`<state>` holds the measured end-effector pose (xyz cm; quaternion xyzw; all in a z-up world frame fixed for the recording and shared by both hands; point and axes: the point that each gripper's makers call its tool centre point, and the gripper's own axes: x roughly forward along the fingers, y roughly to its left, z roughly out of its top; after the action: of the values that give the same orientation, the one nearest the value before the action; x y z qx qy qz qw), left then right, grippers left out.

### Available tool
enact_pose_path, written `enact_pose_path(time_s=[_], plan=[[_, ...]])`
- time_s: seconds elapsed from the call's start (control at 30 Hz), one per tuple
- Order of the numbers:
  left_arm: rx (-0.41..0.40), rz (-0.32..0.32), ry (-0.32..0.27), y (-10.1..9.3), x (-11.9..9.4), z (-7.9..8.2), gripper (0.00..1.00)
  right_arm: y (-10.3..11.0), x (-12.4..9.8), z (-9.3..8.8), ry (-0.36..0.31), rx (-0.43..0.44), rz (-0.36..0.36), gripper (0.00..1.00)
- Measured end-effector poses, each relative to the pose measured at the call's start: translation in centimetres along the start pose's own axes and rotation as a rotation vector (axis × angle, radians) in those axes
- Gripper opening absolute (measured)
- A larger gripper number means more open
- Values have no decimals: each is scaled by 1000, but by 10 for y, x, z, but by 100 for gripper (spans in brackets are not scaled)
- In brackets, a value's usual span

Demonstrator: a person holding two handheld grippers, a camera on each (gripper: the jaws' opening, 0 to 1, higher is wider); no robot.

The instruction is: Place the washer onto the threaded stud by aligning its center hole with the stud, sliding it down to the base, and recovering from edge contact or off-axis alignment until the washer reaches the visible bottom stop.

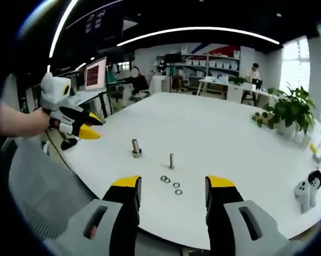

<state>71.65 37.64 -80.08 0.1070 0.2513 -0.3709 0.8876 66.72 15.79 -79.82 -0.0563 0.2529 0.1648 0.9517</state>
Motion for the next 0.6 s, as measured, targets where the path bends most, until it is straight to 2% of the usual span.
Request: enact_pose_path(time_s=[0.13, 0.3, 0.4, 0.5, 0.6], plan=[[-28, -10, -58, -4, -17, 2, 37, -3, 1, -3, 21, -14, -23, 52], [-57, -15, -88, -5, -30, 6, 37, -3, 3, -9, 58, -35, -39, 53], [-105, -25, -159, -4, -43, 17, 39, -5, 4, -11, 78, -69, -60, 53], [-103, -15, -144, 0, -49, 12, 39, -7, 4, -13, 94, -76, -73, 53], [-132, -14, -188, 0, -58, 14, 38, -9, 5, -14, 109, -98, -88, 53]])
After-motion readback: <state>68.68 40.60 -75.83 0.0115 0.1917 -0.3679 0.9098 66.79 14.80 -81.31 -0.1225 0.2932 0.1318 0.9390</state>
